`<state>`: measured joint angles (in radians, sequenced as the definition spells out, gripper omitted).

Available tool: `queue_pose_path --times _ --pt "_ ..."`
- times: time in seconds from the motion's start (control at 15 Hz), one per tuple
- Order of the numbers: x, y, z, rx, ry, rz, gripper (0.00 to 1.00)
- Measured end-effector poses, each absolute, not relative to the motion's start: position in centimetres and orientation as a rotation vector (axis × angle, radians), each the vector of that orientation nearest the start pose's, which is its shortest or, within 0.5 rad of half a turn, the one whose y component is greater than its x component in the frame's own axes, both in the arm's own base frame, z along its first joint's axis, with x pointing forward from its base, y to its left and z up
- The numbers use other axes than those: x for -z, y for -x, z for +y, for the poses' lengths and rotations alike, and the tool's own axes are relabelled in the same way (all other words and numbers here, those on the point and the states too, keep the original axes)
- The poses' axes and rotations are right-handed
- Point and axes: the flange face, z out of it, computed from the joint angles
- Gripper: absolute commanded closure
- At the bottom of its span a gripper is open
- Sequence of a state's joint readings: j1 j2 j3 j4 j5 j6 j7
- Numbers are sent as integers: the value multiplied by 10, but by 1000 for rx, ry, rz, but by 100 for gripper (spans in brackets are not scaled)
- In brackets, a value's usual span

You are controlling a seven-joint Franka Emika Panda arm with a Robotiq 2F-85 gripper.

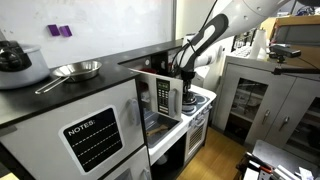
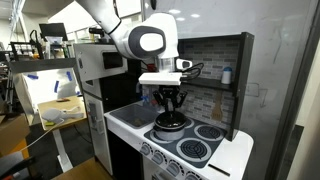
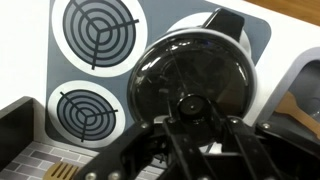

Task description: Cover the grey pot with the black lid on the stove

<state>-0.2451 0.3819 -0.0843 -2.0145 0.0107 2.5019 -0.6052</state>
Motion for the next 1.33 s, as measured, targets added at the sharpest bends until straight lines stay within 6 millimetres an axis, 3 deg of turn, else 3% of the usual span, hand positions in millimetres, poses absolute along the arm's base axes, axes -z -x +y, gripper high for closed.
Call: queue_pose_path --times 0.27,0.33,0.4,0.8,1.33 --pt "-273 -581 -200 112 3173 -431 92" --pt "-273 -581 -201 103 3171 -429 42" --pt "-273 -581 -201 96 3170 -427 41" --pt "-268 -581 -204 49 3159 -420 2" --pt "-273 -578 -216 -78 3183 -366 0"
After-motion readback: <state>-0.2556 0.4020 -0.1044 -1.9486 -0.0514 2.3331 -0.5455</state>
